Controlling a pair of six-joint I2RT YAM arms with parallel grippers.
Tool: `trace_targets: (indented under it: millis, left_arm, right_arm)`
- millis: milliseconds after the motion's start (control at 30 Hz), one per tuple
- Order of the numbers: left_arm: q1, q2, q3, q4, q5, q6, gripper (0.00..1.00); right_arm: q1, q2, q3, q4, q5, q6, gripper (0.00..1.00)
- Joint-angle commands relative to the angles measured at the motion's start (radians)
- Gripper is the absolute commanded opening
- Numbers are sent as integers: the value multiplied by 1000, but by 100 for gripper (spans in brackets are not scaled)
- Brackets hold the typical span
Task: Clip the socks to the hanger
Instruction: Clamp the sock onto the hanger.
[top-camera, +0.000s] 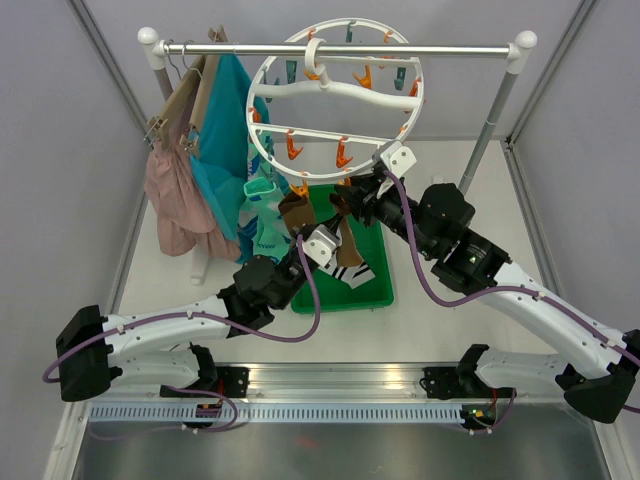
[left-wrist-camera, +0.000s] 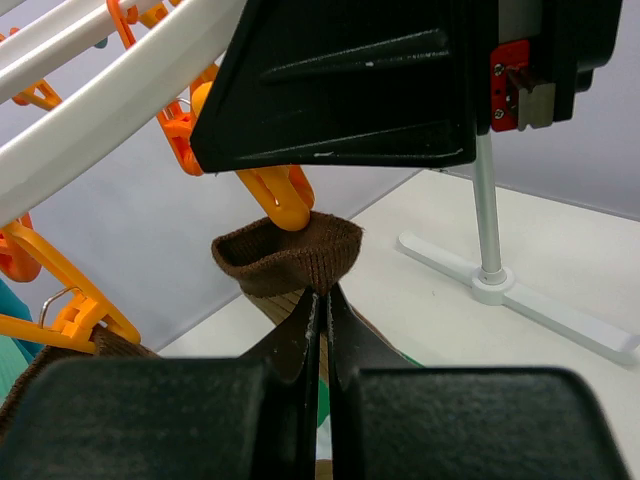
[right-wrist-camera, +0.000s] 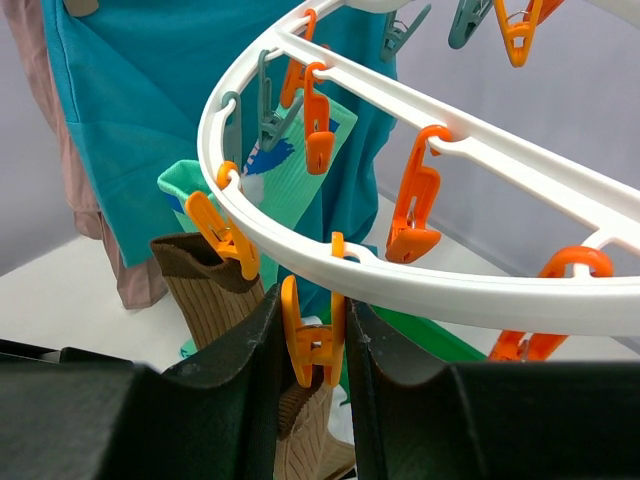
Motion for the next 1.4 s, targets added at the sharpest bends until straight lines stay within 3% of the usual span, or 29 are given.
trace_targets:
  millis: [0,1367]
  left_arm:
    - [6,10,39,66,-1,1,2]
    - [8,39,21,199,-53,-22,2]
  right_arm:
    - [6,-14,51,19,-5,31,0]
    - [5,10,88,-34,18,117,0]
